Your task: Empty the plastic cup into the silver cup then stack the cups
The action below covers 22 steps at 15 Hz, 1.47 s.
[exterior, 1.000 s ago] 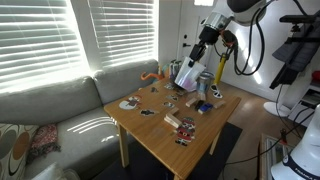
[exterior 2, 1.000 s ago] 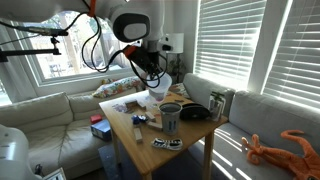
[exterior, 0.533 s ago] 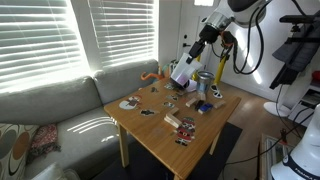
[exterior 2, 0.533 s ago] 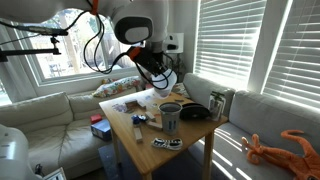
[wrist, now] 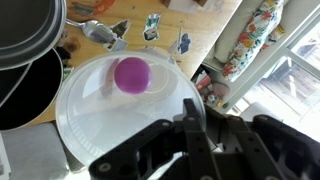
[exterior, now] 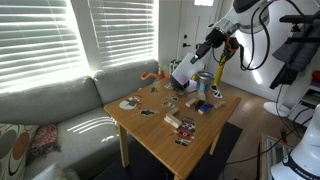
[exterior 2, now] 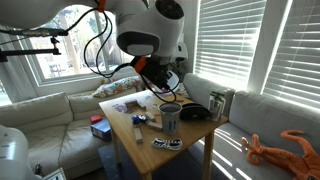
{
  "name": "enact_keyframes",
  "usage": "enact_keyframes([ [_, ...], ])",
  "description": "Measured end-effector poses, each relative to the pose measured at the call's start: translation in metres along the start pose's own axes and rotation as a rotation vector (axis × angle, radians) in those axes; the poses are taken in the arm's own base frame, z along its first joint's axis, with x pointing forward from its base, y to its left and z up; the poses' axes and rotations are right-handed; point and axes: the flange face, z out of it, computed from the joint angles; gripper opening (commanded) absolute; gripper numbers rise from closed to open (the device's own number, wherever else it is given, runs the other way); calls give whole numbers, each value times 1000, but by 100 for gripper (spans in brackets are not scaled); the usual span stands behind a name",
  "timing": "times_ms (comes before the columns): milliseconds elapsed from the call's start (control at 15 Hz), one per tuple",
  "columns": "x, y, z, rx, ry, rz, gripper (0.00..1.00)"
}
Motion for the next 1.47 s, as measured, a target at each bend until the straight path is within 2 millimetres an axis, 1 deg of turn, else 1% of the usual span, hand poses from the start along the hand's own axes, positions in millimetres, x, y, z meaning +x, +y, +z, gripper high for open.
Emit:
enact_keyframes([
  [133,-4,6,-4,51,18,0,2],
  [200,-6,7,-4,75,26,-2,7],
  [400,-10,10,-4,113,34,3,7],
  [467,-10,10,-4,116,35,4,2],
  [667,-11,11,-3,114,35,8,2],
  [800,-13,17,-5,112,36,20,2],
  [933,-18,25,-13,126,33,39,2],
  [1267,-37,40,-42,223,53,43,2],
  [1467,-45,46,-53,298,86,18,2],
])
